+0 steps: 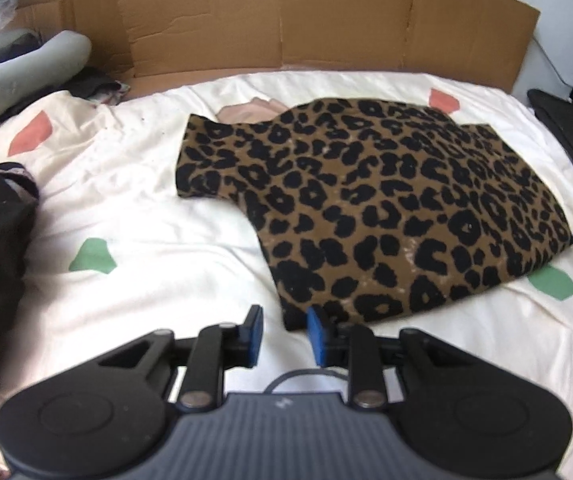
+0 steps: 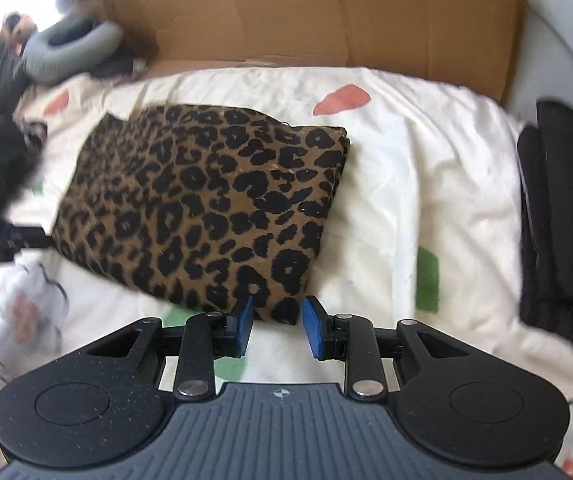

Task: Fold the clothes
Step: 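Withdraw both open grippers from the flattened garment, then close the right gripper on the garment edge while the left gripper grasps the hem beside it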

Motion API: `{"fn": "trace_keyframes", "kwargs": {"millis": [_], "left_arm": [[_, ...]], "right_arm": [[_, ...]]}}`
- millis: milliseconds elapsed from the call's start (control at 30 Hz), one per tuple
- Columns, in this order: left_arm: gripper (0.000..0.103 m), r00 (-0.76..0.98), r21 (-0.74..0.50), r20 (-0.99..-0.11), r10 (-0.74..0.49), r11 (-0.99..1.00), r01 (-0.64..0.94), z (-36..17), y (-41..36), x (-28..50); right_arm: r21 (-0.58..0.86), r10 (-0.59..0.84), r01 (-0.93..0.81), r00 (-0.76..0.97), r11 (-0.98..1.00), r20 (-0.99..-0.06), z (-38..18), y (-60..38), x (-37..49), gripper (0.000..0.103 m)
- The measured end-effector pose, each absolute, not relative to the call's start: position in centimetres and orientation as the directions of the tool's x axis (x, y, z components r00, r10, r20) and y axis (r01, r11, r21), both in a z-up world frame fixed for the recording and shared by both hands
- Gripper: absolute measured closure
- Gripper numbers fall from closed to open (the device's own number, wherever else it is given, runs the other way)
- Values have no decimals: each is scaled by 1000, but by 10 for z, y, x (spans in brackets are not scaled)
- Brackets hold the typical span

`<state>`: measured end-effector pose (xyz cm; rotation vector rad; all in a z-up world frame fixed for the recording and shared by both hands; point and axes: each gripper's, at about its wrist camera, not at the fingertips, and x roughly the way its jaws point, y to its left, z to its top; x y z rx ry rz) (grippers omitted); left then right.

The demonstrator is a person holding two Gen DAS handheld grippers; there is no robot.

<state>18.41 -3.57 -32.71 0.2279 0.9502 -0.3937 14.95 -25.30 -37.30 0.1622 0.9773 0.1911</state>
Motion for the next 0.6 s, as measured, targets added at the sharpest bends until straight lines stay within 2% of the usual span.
{"fn": "trace_keyframes", "kwargs": {"millis": [200,233,300,600], "left_arm": [[76,513,-11,-822,-248,907,421,-324,-35,185],[76,510,-14,-823,-250,906,422,-325,-36,185],[76,504,-16,-827,-251,906,423,-329,-37,186],[75,475,-57,-840,-262,913,403,-344,-37,193]], "right_arm": [[375,335,-17,489,927,-806,-386,-258,152,66],[384,343,-15,484,923,-805,-389,-257,153,60],[405,358,-5,476,914,-803,-393,-256,153,55],[553,428,140,489,822,-760,-409,-276,162,55]]}}
